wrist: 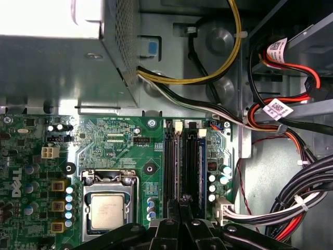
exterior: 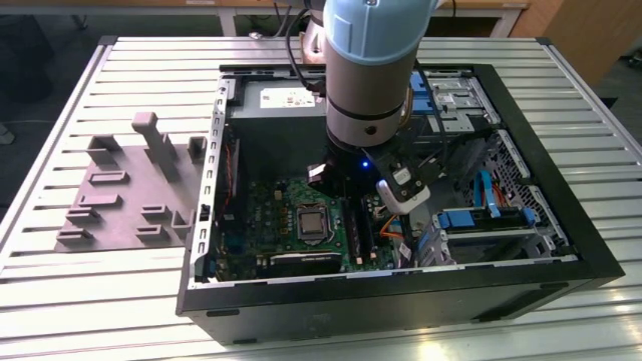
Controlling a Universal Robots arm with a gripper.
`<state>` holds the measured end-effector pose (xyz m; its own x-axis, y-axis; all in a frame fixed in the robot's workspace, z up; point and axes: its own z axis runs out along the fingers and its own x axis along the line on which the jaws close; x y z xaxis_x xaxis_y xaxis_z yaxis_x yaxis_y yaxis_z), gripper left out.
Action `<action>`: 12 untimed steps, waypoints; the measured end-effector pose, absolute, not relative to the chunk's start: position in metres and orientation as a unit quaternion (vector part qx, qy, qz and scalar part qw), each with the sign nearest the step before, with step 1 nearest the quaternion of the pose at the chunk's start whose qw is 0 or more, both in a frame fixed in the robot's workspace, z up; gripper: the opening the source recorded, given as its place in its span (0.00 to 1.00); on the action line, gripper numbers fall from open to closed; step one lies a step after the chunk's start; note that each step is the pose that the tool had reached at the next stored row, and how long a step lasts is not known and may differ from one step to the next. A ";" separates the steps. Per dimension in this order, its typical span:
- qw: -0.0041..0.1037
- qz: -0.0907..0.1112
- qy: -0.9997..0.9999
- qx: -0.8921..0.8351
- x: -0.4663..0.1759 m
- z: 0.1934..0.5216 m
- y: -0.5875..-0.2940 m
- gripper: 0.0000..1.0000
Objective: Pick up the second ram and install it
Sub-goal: 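Insert the second ram into the second slot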
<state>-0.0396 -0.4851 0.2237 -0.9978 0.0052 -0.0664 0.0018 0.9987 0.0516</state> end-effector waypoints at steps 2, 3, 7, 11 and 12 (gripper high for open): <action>0.033 0.026 0.999 0.002 -0.040 0.224 -0.485 0.12; 0.033 0.025 0.999 0.002 -0.040 0.224 -0.485 0.12; 0.033 0.023 0.999 0.002 -0.040 0.225 -0.485 0.12; 0.033 0.023 0.999 0.009 -0.040 0.225 -0.485 0.12; 0.033 0.023 0.999 0.009 -0.040 0.225 -0.485 0.12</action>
